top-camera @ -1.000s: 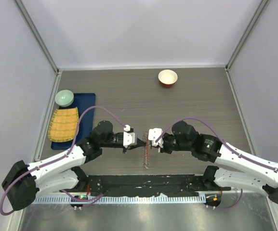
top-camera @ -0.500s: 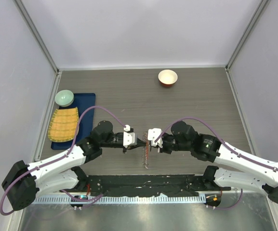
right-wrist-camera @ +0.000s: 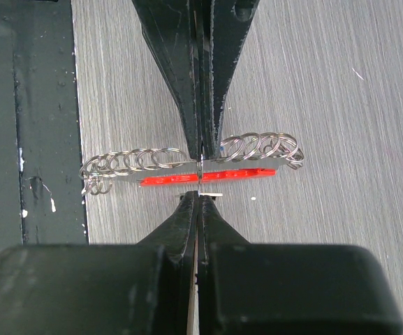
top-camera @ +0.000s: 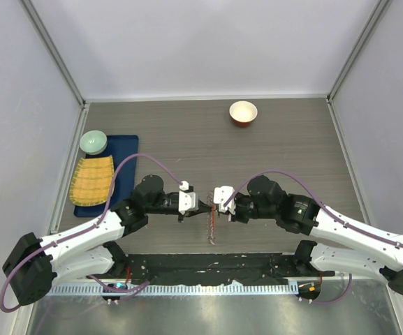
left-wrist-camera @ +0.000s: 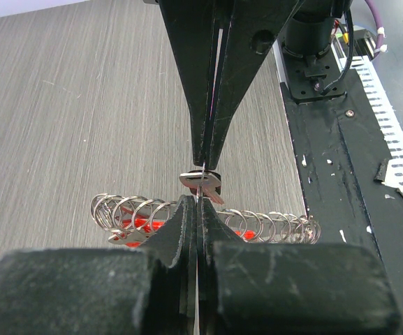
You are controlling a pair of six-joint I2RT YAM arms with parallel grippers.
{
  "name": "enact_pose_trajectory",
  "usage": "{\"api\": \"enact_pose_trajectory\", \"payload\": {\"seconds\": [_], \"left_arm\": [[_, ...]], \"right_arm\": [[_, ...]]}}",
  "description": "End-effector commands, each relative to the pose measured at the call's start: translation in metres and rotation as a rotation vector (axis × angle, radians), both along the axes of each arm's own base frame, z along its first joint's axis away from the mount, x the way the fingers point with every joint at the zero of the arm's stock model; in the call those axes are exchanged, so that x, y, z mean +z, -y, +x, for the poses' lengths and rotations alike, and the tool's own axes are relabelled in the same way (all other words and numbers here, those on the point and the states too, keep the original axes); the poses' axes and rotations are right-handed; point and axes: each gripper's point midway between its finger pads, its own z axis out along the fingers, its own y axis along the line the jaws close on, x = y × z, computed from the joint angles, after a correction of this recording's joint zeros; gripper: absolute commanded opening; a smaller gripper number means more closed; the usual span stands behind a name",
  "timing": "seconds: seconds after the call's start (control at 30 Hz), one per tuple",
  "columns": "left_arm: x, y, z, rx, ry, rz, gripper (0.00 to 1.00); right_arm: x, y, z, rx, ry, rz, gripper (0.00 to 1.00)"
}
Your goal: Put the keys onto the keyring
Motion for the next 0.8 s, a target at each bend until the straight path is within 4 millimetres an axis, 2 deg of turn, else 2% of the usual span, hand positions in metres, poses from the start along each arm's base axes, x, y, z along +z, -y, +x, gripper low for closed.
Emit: {"api": "enact_pose_trajectory", "payload": {"seconds": [0.0,0.77], "left_arm": [[0.0332,0.0078,0.0055,-0.007,0.065,-0.078,0.00],[0.0358,0.0105,-0.0023,-0.053,0.049,-0.090,0.00]], "right_arm": [[0.0100,-0.0052,0.0021,0.001,0.019,0.028,0.01],[0.0078,-0.0075,0.0021,0.013,0.032,0.019,0.01]]}}
